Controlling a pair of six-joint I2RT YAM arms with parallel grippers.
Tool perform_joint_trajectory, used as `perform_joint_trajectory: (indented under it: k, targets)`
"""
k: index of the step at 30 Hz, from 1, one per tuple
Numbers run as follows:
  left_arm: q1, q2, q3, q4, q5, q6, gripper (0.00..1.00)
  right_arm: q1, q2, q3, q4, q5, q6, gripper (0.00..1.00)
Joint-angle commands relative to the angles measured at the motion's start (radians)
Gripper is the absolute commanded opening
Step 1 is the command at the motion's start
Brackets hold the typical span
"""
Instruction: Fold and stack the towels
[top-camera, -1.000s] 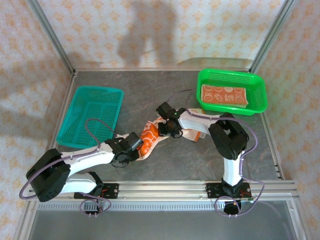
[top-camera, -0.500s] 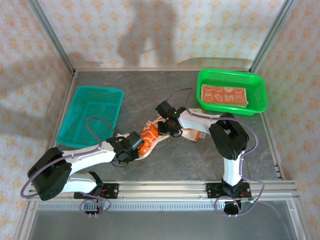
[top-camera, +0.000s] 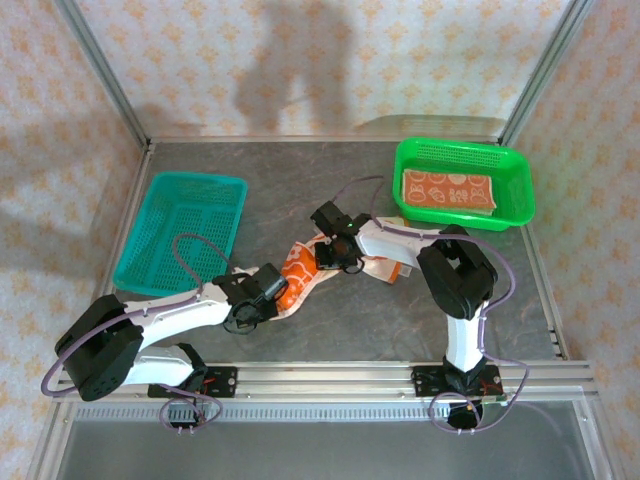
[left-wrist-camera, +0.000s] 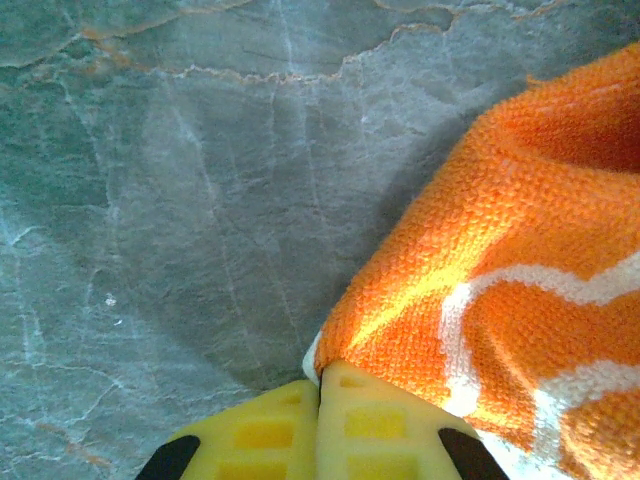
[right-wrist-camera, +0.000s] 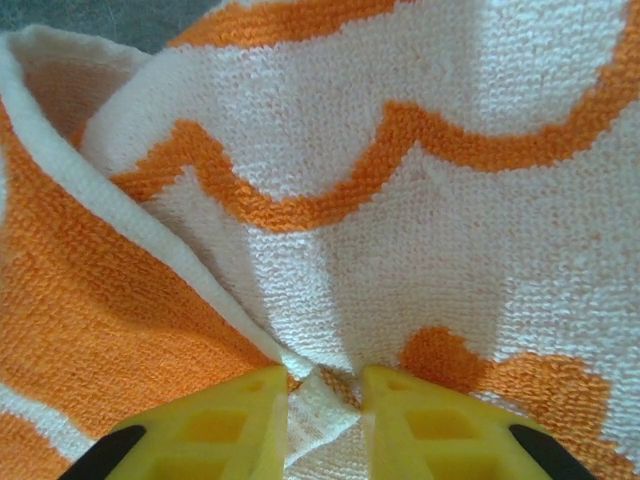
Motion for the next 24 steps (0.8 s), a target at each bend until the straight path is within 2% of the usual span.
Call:
perform_joint_trajectory:
  k: [1, 4, 6, 10, 15, 20, 24]
  targets:
    - [-0.003, 0.014, -0.024, 0.057, -0.008, -0.004, 0.00, 0.009, 0.014, -0.010, 0.015, -0.006, 0.013, 0.23]
    - [-0.003, 0.014, -0.024, 0.059, -0.007, -0.006, 0.00, 0.013, 0.008, -0.017, 0.019, -0.005, 0.017, 0.12]
    - [-0.003, 0.015, -0.019, 0.054, -0.008, -0.004, 0.00, 0.013, -0.003, -0.021, 0.015, 0.006, 0.019, 0.00]
    - [-0.003, -0.004, 0.008, 0.023, -0.010, -0.002, 0.00, 0.013, -0.071, -0.041, 0.008, 0.050, 0.036, 0.00]
    - [-0.003, -0.105, 0.130, -0.111, -0.068, 0.012, 0.00, 0.012, -0.226, -0.055, -0.024, 0.132, 0.051, 0.00]
    - [-0.002, -0.191, 0.356, -0.302, -0.184, 0.040, 0.00, 0.000, -0.374, -0.030, -0.042, 0.196, 0.069, 0.00]
    - [0.006, -0.213, 0.565, -0.368, -0.284, 0.115, 0.00, -0.028, -0.483, 0.007, -0.035, 0.236, 0.096, 0.00]
